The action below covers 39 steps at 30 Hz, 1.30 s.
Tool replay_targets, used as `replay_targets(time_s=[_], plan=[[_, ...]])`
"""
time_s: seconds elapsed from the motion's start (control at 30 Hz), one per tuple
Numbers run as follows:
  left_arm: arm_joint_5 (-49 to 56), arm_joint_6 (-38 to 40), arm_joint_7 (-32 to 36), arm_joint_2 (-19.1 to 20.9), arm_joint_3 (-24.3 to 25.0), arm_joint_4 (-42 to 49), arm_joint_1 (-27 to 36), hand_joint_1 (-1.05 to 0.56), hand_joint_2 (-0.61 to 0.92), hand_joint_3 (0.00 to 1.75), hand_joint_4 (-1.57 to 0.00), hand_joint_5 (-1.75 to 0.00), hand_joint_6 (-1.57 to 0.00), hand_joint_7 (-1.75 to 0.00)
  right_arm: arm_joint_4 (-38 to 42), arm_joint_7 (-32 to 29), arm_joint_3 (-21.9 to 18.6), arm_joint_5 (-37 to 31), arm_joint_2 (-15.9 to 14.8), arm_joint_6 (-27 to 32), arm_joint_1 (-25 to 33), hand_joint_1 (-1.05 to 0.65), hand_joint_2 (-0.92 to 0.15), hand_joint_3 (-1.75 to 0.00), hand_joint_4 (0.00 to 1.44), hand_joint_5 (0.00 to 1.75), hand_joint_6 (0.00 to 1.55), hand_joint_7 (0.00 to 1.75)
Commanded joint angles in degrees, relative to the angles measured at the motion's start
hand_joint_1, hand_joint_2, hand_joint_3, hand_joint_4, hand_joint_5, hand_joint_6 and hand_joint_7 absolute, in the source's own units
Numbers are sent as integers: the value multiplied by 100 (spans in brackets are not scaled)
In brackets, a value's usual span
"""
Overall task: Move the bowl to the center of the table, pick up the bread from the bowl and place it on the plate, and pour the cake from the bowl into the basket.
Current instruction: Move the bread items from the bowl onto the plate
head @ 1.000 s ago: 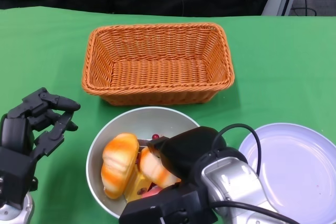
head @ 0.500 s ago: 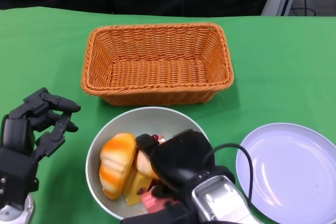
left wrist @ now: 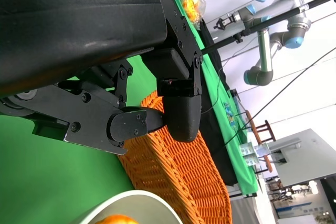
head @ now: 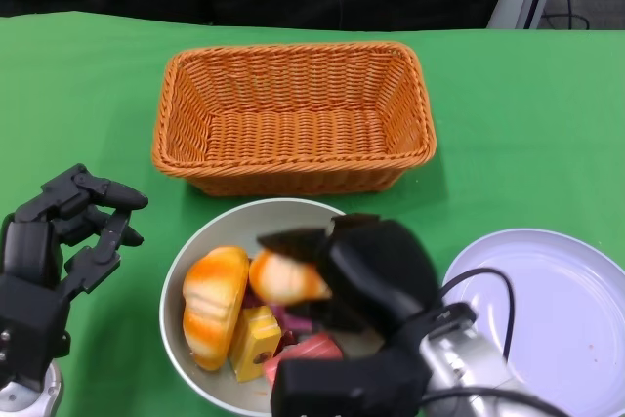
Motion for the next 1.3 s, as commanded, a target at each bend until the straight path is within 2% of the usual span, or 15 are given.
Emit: replay_targets(time_s=[0.03,0.13,0.23,0.27,0.37,0.43,0.5,0.57,0.67,0.7,0.77,0.87,1.17,1.3], plan=[[-74,-27,-48,94,14,-9,-26,-14,85,48,-82,-130,-80,-107,-429,279,-296,443,18,36,24,-25,-92,-9,79,135,114,5],[-70,22,-29,102,13,-6,-31,-13,86,46,-82,-129,-81,-106,-867,696,-526,857,57,277,106,-22,-92,-8,81,148,116,6],[-87,58,-33,100,18,-7,-34,-12,87,44,-83,-128,-81,-105,-1212,1040,-643,1055,89,603,152,-21,-92,-9,80,150,116,6],[-91,65,-36,100,18,-10,-33,-12,87,44,-83,-128,-81,-105,-1326,1143,-673,1101,104,727,166,-22,-92,-9,80,148,116,6],[-53,71,-12,112,3,-36,-25,-13,88,43,-83,-128,-82,-105,-2117,1777,-1115,1819,256,1427,321,-19,-92,-8,82,138,117,8],[-73,110,-20,104,5,-62,-20,-12,88,42,-83,-128,-82,-105,-2500,2099,-1385,2275,291,1828,382,-18,-92,-10,83,124,117,10],[-73,138,-14,107,6,-70,-19,-12,88,42,-84,-128,-82,-105,-2862,2378,-1737,2793,300,2204,429,-16,-92,-13,82,117,116,11],[-69,155,-6,108,6,-76,-18,-12,88,41,-84,-127,-83,-104,-3050,2503,-1932,3123,260,2403,438,-14,-92,-14,81,115,117,12],[-100,134,-70,126,7,-32,-32,-12,88,41,-84,-126,-82,-103,-3314,2713,-2457,3702,104,2729,536,-14,-92,-15,82,117,118,14],[-100,125,-78,134,7,-18,-35,-12,88,40,-84,-126,-82,-103,-3396,2776,-2634,3882,29,2832,596,-14,-92,-16,81,122,110,29],[-102,98,-99,151,13,15,-49,-12,89,40,-84,-126,-83,-102,-3586,2841,-2962,4215,-45,3199,711,-15,-92,-18,76,132,82,82],[-174,58,-175,178,35,94,-83,-12,89,40,-84,-126,-82,-102,-3742,2900,-3356,4679,-150,3538,928,-13,-92,-21,73,139,71,103],[-336,138,-302,223,117,188,-134,-11,89,40,-83,-126,-83,-100,-3854,2908,-3953,5281,-803,3819,1726,-9,-92,-37,64,146,61,112],[-363,140,-315,241,133,233,-163,-10,90,38,-83,-126,-83,-99,-3798,2851,-4113,5413,-1053,4234,1837,-9,-92,-35,62,147,59,113]])
